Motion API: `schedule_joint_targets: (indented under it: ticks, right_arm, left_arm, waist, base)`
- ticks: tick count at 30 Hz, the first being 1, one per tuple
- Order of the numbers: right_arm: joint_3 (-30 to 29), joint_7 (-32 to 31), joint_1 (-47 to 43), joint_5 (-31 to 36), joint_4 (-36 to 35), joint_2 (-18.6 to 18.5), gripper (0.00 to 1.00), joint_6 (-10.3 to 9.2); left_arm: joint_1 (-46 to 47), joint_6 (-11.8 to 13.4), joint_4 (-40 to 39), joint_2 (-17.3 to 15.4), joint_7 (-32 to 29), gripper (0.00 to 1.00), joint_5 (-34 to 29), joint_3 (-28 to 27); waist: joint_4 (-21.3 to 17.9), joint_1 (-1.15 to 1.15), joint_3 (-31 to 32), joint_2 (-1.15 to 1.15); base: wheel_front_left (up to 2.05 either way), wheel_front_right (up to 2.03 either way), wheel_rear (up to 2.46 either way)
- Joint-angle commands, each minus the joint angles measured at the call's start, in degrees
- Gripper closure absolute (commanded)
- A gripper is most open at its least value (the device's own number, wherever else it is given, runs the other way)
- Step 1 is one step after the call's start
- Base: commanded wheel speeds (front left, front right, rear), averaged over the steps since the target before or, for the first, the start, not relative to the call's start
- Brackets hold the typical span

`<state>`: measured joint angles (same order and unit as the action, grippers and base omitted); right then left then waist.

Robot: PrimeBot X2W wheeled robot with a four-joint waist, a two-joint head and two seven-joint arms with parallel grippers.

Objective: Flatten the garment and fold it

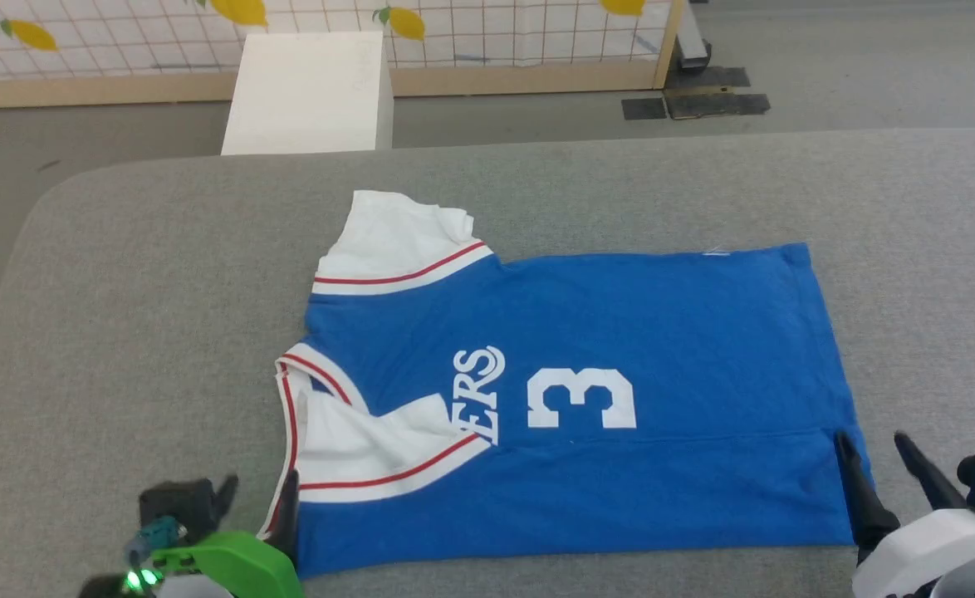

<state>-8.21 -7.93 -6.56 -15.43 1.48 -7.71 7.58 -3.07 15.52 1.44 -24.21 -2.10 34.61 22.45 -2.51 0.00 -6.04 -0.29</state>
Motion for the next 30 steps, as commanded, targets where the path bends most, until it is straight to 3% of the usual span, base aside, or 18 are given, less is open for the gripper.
schedule_joint_targets:
  ticks: [1, 8, 17, 24, 30]
  right_arm:
    - [0.7, 2.4, -0.7, 0.8, -0.8, -0.7, 0.00, -0.09]
    - [6.0, 13.4, 2.3, 4.9, -2.2, -5.5, 0.00, -0.09]
    - [9.7, 18.4, 9.8, 4.9, -2.1, -5.8, 0.00, -0.09]
    - [12.0, 19.0, 14.4, 4.4, -2.7, -3.8, 0.00, -0.09]
    - [13.2, 19.6, 16.9, 4.2, -3.0, -2.0, 0.00, -0.09]
  left_arm:
    - [1.5, -0.1, -0.2, -0.8, 1.6, 0.00, -1.2, -0.6]
    - [13.3, -4.9, 1.5, -3.4, 6.6, 0.00, -5.5, -0.6]
    - [35.8, -13.0, 10.7, -4.3, 3.7, 0.00, -6.0, -0.1]
    - [50.5, -17.7, 20.9, -5.6, -7.8, 0.00, -2.9, -0.1]
    - [58.2, -18.4, 25.6, -7.4, -22.0, 0.00, 0.0, 0.1]
  waist:
    - [-0.8, 0.00, 0.4, 0.29]
    - [-2.7, 0.00, -2.1, 0.29]
    - [-6.4, 0.00, -10.1, 0.29]
    - [-10.5, 0.00, -16.8, 0.29]
    - [-13.8, 0.00, -21.3, 0.29]
  base:
    - [0.00, 0.00, 0.00]
    - [0.00, 0.00, 0.00]
    - [0.00, 0.00, 0.00]
    - [0.00, 0.00, 0.00]
    - [0.00, 0.00, 0.00]
